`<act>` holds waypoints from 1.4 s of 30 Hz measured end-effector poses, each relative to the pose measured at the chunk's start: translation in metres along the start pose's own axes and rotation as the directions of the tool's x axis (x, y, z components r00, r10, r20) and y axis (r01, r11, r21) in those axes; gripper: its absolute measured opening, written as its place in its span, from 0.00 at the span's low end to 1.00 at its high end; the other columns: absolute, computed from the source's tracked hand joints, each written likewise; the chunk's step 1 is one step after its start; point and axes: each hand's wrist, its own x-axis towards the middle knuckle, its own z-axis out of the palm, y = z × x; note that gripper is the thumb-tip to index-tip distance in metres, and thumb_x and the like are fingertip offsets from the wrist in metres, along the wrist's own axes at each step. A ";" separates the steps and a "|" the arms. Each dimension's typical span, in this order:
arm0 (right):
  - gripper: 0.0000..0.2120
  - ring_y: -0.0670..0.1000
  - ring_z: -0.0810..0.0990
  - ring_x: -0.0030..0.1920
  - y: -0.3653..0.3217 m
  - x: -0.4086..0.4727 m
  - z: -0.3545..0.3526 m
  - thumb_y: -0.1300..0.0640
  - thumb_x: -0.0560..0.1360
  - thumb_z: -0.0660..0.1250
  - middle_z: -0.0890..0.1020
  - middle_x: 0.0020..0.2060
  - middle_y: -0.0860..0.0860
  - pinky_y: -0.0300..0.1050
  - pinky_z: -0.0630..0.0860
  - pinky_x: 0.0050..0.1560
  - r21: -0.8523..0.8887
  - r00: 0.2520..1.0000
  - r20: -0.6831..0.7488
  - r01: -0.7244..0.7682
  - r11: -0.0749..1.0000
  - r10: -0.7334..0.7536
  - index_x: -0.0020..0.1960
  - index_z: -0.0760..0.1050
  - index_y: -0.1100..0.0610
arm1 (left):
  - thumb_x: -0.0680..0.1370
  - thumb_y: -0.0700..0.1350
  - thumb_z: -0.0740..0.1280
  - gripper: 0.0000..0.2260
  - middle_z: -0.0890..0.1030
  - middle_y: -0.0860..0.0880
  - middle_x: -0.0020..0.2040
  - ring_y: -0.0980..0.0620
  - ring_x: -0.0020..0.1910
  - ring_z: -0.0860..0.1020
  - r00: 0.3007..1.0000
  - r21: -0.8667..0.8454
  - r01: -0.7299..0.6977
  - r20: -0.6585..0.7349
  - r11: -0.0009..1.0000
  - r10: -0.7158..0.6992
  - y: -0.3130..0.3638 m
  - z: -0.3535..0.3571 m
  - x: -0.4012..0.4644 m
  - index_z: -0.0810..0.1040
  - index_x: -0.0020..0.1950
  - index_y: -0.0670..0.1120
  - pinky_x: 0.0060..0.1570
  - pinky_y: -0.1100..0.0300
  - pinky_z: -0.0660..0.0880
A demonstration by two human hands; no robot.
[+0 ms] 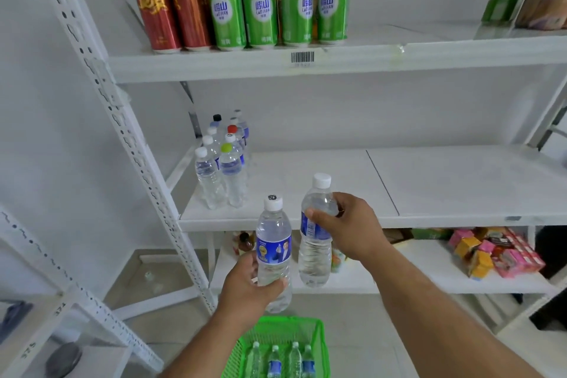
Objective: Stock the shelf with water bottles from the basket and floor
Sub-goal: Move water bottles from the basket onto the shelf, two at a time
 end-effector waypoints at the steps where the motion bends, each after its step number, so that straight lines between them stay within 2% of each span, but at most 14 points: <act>1: 0.12 0.44 0.83 0.42 0.002 0.005 -0.002 0.42 0.71 0.73 0.85 0.42 0.43 0.43 0.79 0.43 0.008 1.000 0.005 -0.003 1.000 0.003 0.51 0.81 0.47 | 0.64 0.48 0.79 0.20 0.85 0.58 0.49 0.62 0.48 0.82 1.000 -0.002 0.007 -0.004 1.000 -0.007 0.002 0.003 0.004 0.78 0.53 0.58 0.48 0.62 0.76; 5: 0.12 0.43 0.83 0.42 0.007 0.031 -0.003 0.43 0.72 0.73 0.85 0.43 0.43 0.40 0.77 0.41 0.023 1.000 0.011 0.003 1.000 -0.003 0.51 0.81 0.48 | 0.65 0.47 0.79 0.21 0.84 0.58 0.51 0.60 0.53 0.81 1.000 -0.004 0.017 -0.005 1.000 -0.017 0.008 0.011 0.032 0.77 0.54 0.58 0.53 0.59 0.76; 10: 0.14 0.44 0.83 0.44 0.009 0.074 0.002 0.42 0.72 0.72 0.85 0.44 0.44 0.43 0.79 0.44 -0.005 1.000 0.004 0.006 1.000 -0.006 0.53 0.80 0.48 | 0.69 0.43 0.78 0.22 0.85 0.58 0.52 0.60 0.53 0.82 1.000 -0.009 0.001 0.026 1.000 -0.001 0.008 0.009 0.079 0.78 0.58 0.58 0.53 0.60 0.76; 15: 0.15 0.44 0.82 0.44 0.007 0.122 0.013 0.41 0.71 0.73 0.84 0.44 0.43 0.43 0.79 0.45 -0.053 1.000 -0.029 -0.011 0.999 0.010 0.54 0.80 0.48 | 0.69 0.41 0.78 0.19 0.86 0.56 0.50 0.57 0.50 0.83 1.000 -0.015 -0.004 0.020 1.000 0.005 0.003 0.008 0.135 0.79 0.56 0.56 0.51 0.60 0.78; 17: 0.16 0.44 0.82 0.44 0.007 0.139 0.018 0.41 0.71 0.73 0.84 0.45 0.43 0.46 0.81 0.47 -0.069 0.999 -0.049 -0.022 0.997 0.019 0.55 0.80 0.48 | 0.69 0.43 0.78 0.19 0.85 0.61 0.49 0.63 0.48 0.82 1.000 -0.004 -0.018 0.024 1.000 0.018 0.003 0.007 0.155 0.78 0.54 0.58 0.45 0.69 0.75; 19: 0.18 0.46 0.82 0.44 0.005 0.155 0.023 0.40 0.71 0.72 0.84 0.45 0.44 0.47 0.81 0.46 -0.099 0.998 -0.064 -0.034 0.995 0.028 0.56 0.79 0.47 | 0.69 0.44 0.77 0.19 0.82 0.68 0.49 0.69 0.46 0.80 1.000 0.007 -0.021 0.023 1.000 0.020 0.006 0.005 0.173 0.77 0.52 0.62 0.41 0.72 0.73; 24: 0.19 0.47 0.81 0.45 0.001 0.198 0.032 0.39 0.71 0.72 0.83 0.46 0.45 0.49 0.80 0.48 -0.151 0.997 -0.066 -0.048 0.987 0.039 0.56 0.78 0.48 | 0.69 0.46 0.78 0.19 0.81 0.71 0.46 0.76 0.46 0.76 1.000 0.007 -0.006 0.001 1.000 0.006 0.013 0.005 0.215 0.75 0.53 0.62 0.37 0.77 0.71; 28: 0.16 0.50 0.82 0.45 0.005 0.238 0.039 0.42 0.70 0.72 0.83 0.44 0.47 0.48 0.80 0.46 -0.153 0.999 -0.034 -0.040 0.987 0.035 0.53 0.79 0.49 | 0.69 0.46 0.78 0.18 0.74 0.82 0.44 0.82 0.45 0.72 1.000 0.031 -0.011 -0.025 0.999 0.011 0.015 0.008 0.252 0.73 0.48 0.64 0.34 0.79 0.70; 30: 0.14 0.50 0.82 0.44 0.009 0.259 0.042 0.44 0.71 0.73 0.84 0.44 0.47 0.45 0.78 0.43 -0.147 0.999 -0.009 -0.032 0.989 0.031 0.52 0.79 0.50 | 0.69 0.47 0.78 0.18 0.79 0.71 0.46 0.75 0.45 0.76 0.998 0.045 -0.016 -0.067 0.999 0.019 0.013 0.012 0.272 0.73 0.47 0.65 0.35 0.78 0.70; 33: 0.13 0.50 0.81 0.42 0.014 0.292 0.048 0.46 0.71 0.73 0.83 0.43 0.48 0.41 0.73 0.39 -0.156 0.999 0.031 -0.024 0.988 0.029 0.51 0.79 0.51 | 0.69 0.48 0.77 0.20 0.75 0.57 0.55 0.64 0.49 0.75 0.993 0.041 0.020 -0.115 0.999 -0.016 0.010 0.022 0.303 0.74 0.56 0.62 0.45 0.69 0.69; 35: 0.13 0.46 0.81 0.40 0.019 0.315 0.052 0.48 0.72 0.74 0.83 0.42 0.47 0.37 0.72 0.37 -0.143 0.998 0.058 -0.031 0.989 0.039 0.52 0.79 0.53 | 0.69 0.48 0.77 0.23 0.75 0.53 0.59 0.56 0.57 0.75 0.990 0.048 0.045 -0.139 0.998 -0.038 0.006 0.030 0.325 0.75 0.62 0.55 0.53 0.63 0.68; 36: 0.13 0.42 0.81 0.36 0.023 0.327 0.055 0.49 0.71 0.74 0.83 0.38 0.45 0.33 0.71 0.34 -0.118 0.996 0.071 -0.041 0.992 0.049 0.52 0.79 0.54 | 0.70 0.48 0.77 0.24 0.75 0.52 0.61 0.54 0.60 0.75 0.988 0.041 0.049 -0.150 0.998 -0.043 0.005 0.034 0.336 0.75 0.64 0.53 0.55 0.61 0.68; 38: 0.14 0.40 0.81 0.33 0.030 0.350 0.058 0.51 0.71 0.75 0.82 0.34 0.42 0.27 0.68 0.29 -0.089 0.993 0.087 -0.071 0.994 0.079 0.53 0.79 0.56 | 0.70 0.47 0.77 0.25 0.76 0.52 0.62 0.52 0.63 0.74 0.984 0.020 0.054 -0.171 0.998 -0.050 0.003 0.041 0.357 0.75 0.65 0.52 0.57 0.60 0.69; 42: 0.27 0.50 0.80 0.51 0.039 0.392 0.068 0.44 0.70 0.75 0.81 0.55 0.49 0.36 0.70 0.40 -0.173 0.995 0.074 -0.059 0.983 0.073 0.65 0.75 0.54 | 0.69 0.47 0.77 0.23 0.80 0.49 0.61 0.49 0.61 0.77 0.976 0.015 0.060 -0.212 0.998 -0.056 -0.001 0.047 0.399 0.77 0.63 0.51 0.62 0.51 0.75</act>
